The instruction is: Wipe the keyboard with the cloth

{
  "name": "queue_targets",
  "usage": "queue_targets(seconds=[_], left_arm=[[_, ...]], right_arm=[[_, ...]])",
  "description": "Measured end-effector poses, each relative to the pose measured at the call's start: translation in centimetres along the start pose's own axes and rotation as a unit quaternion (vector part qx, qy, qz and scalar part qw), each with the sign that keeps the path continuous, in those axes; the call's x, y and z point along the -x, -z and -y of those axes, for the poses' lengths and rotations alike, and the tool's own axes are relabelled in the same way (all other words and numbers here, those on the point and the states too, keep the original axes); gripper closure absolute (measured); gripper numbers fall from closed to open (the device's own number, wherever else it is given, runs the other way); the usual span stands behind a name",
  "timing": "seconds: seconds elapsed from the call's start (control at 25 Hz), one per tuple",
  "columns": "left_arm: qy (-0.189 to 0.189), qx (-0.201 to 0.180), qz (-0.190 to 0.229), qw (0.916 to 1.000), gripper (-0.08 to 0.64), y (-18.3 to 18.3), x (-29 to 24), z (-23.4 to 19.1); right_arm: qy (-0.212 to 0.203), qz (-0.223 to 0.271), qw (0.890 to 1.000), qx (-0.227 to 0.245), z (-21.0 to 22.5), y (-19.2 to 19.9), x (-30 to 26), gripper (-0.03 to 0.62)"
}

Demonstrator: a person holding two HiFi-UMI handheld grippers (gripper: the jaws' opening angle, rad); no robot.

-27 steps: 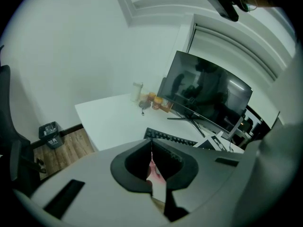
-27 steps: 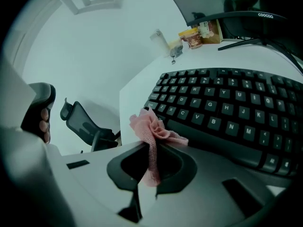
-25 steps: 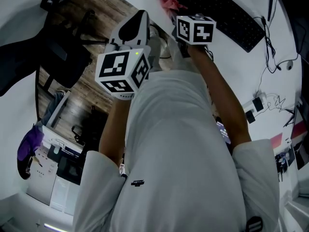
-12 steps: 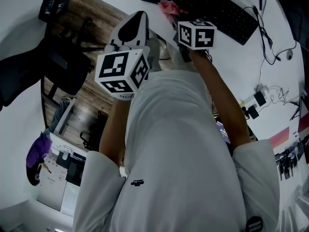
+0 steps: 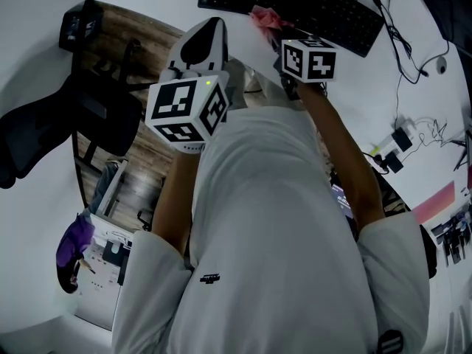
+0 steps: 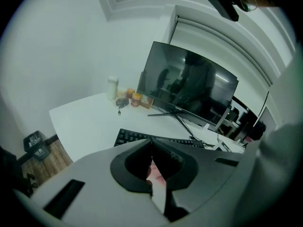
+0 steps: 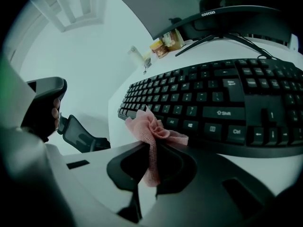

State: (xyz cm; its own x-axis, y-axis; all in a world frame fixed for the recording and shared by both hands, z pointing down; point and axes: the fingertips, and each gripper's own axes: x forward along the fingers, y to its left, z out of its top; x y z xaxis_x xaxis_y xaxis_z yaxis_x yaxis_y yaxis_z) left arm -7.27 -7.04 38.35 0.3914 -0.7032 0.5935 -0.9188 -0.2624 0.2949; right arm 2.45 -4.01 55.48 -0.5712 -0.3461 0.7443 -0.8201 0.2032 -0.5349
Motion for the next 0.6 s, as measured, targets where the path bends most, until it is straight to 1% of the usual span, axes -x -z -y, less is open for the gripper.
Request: queue_targets(seconds=[0.28, 0.6], left_arm=[[0.020, -0.017, -0.008, 0.9996, 0.537, -0.2, -0.9, 1.4], [0.047, -0.037, -0.018, 0.9981, 0.537, -0.5, -2.1, 3.7]], right_arm=[[0.019, 0.011, 0.999, -0.023, 3.2, 0.6, 2.6, 0.563], [0.034, 0.017, 0.999, -0.036, 6.1, 1.4, 5.2, 0.563]])
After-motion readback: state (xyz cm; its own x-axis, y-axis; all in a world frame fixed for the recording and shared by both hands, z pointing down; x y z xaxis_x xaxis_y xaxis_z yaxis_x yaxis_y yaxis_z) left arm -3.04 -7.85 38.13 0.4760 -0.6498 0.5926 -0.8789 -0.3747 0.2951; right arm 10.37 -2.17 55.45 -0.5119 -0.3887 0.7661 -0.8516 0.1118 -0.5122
